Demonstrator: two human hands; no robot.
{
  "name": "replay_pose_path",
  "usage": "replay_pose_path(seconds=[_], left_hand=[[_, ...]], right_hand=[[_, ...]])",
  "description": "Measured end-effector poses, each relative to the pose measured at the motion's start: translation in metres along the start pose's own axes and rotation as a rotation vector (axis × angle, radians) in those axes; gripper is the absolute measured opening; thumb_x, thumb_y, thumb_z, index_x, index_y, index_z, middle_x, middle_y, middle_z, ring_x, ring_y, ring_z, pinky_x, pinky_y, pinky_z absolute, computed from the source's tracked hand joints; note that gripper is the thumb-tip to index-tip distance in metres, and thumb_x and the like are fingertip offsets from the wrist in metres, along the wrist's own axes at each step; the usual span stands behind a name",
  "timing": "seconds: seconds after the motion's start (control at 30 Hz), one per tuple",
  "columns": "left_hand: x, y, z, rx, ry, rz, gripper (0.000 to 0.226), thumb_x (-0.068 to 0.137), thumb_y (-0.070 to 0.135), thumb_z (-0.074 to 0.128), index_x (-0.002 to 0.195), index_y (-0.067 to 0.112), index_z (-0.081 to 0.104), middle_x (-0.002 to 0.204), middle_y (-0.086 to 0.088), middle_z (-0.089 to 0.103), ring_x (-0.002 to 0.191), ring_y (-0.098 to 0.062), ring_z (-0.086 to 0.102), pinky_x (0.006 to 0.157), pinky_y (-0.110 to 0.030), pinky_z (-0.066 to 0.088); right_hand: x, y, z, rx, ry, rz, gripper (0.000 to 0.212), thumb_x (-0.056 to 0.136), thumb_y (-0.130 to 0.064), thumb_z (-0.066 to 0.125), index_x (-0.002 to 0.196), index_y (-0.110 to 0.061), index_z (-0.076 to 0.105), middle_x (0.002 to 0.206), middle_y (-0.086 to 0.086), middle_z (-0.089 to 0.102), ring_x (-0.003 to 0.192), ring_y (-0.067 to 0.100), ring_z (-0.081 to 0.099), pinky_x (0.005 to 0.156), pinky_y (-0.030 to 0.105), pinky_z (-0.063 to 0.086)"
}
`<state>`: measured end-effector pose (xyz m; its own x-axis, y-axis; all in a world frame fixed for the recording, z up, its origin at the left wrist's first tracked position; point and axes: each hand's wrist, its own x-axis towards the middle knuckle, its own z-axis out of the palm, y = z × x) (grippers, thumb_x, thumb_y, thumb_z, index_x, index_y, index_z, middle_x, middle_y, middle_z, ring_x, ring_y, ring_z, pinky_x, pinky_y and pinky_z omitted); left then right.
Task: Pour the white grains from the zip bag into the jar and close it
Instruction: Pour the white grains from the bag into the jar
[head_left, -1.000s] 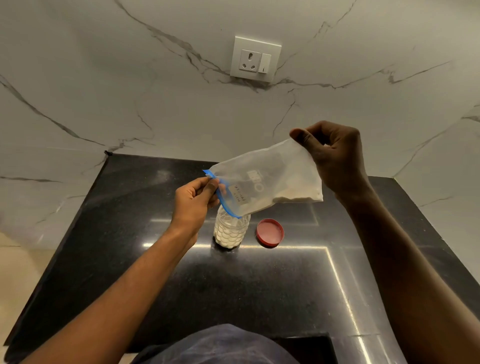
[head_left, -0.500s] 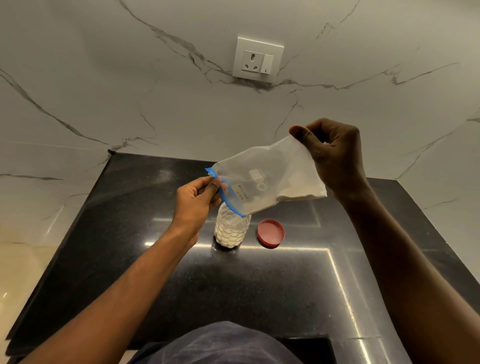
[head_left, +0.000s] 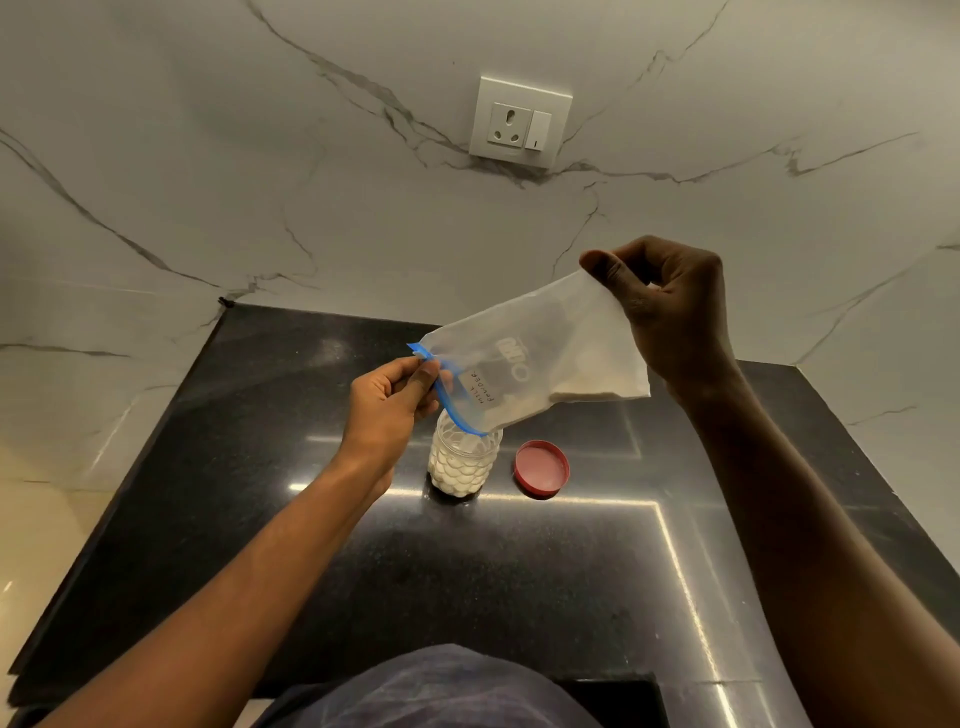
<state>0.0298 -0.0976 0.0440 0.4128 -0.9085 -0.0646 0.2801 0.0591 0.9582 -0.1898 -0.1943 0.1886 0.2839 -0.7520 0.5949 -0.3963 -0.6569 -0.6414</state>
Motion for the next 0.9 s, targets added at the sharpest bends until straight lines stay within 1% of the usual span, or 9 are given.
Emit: replay_pose_path(seconds=[0.07, 0.17, 0.23, 0.33, 0.43, 0.5, 0.6, 0.7, 0.9], left_hand=[[-0.0005, -0.0010, 0.0001, 0.000, -0.003, -0.004, 0.014, 0.101, 0.022, 0.067, 0.112, 0.023, 0.076, 0.106, -0.001, 0.083, 0.104, -0.022, 0.077, 0.086, -0.032, 0.065], [-0.0007, -0.0010, 0.0002, -0.005, 0.009, -0.012, 0.015, 0.101, 0.021, 0.067, 0.113, 0.020, 0.076, 0.107, -0.003, 0.082, 0.106, -0.025, 0.077, 0.088, -0.034, 0.065], [-0.0006, -0.0006, 0.0007, -0.009, 0.007, -0.014, 0.016, 0.101, 0.021, 0.067, 0.114, 0.019, 0.076, 0.107, -0.003, 0.082, 0.105, -0.024, 0.077, 0.087, -0.032, 0.065], [-0.0008, 0.0002, 0.0006, -0.017, 0.012, -0.023, 0.017, 0.101, 0.021, 0.067, 0.115, 0.018, 0.076, 0.107, -0.002, 0.082, 0.105, -0.022, 0.077, 0.084, -0.029, 0.065], [0.0001, 0.0011, 0.0022, -0.021, -0.005, -0.016, 0.016, 0.101, 0.020, 0.067, 0.115, 0.019, 0.076, 0.105, 0.001, 0.083, 0.103, -0.019, 0.078, 0.080, -0.024, 0.064], [0.0004, 0.0001, 0.0023, -0.018, 0.004, -0.023, 0.018, 0.101, 0.020, 0.066, 0.116, 0.018, 0.076, 0.106, -0.001, 0.083, 0.103, -0.019, 0.078, 0.080, -0.024, 0.064], [0.0023, -0.0010, 0.0018, -0.014, 0.013, -0.026, 0.016, 0.101, 0.020, 0.066, 0.114, 0.018, 0.076, 0.108, -0.003, 0.082, 0.105, -0.022, 0.077, 0.084, -0.028, 0.065], [0.0031, -0.0028, 0.0003, -0.008, 0.023, -0.037, 0.018, 0.102, 0.019, 0.066, 0.116, 0.015, 0.076, 0.110, -0.006, 0.081, 0.106, -0.023, 0.077, 0.086, -0.030, 0.065], [0.0025, -0.0045, -0.0010, -0.008, 0.014, -0.039, 0.018, 0.101, 0.021, 0.067, 0.116, 0.018, 0.076, 0.109, -0.003, 0.082, 0.103, -0.019, 0.078, 0.082, -0.026, 0.064]], right_hand=[[0.0012, -0.0002, 0.0006, 0.001, 0.002, -0.002, 0.022, 0.093, -0.038, 0.075, 0.086, -0.017, 0.074, 0.074, -0.008, 0.069, 0.069, 0.021, 0.066, 0.066, 0.040, 0.059], [0.0008, -0.0002, 0.0022, -0.010, -0.022, -0.025, 0.022, 0.093, -0.038, 0.075, 0.087, -0.017, 0.074, 0.075, -0.007, 0.070, 0.071, 0.023, 0.067, 0.067, 0.041, 0.059], [0.0016, 0.0015, 0.0022, 0.006, -0.006, -0.015, 0.026, 0.093, -0.039, 0.075, 0.086, -0.014, 0.074, 0.074, -0.003, 0.070, 0.070, 0.023, 0.067, 0.067, 0.043, 0.059], [0.0014, 0.0036, 0.0010, -0.004, -0.024, -0.017, 0.033, 0.093, -0.041, 0.075, 0.088, -0.008, 0.076, 0.076, 0.005, 0.073, 0.072, 0.029, 0.068, 0.067, 0.046, 0.060], [0.0030, 0.0039, 0.0009, 0.009, 0.020, 0.004, 0.027, 0.093, -0.042, 0.075, 0.085, -0.015, 0.074, 0.074, -0.004, 0.070, 0.070, 0.024, 0.067, 0.065, 0.042, 0.059], [0.0026, 0.0035, 0.0022, 0.007, 0.001, 0.006, 0.026, 0.093, -0.041, 0.075, 0.085, -0.016, 0.074, 0.074, -0.007, 0.070, 0.069, 0.022, 0.066, 0.065, 0.042, 0.059], [0.0014, 0.0035, 0.0038, 0.011, 0.003, 0.010, 0.030, 0.092, -0.042, 0.075, 0.085, -0.013, 0.075, 0.074, -0.003, 0.071, 0.071, 0.027, 0.067, 0.066, 0.043, 0.059], [0.0012, 0.0035, 0.0051, 0.002, -0.019, 0.012, 0.028, 0.092, -0.041, 0.075, 0.085, -0.014, 0.075, 0.074, -0.004, 0.070, 0.071, 0.027, 0.067, 0.066, 0.044, 0.060], [0.0023, 0.0044, 0.0037, 0.010, -0.011, 0.029, 0.028, 0.091, -0.044, 0.076, 0.084, -0.016, 0.075, 0.074, -0.002, 0.072, 0.071, 0.029, 0.067, 0.066, 0.048, 0.059]])
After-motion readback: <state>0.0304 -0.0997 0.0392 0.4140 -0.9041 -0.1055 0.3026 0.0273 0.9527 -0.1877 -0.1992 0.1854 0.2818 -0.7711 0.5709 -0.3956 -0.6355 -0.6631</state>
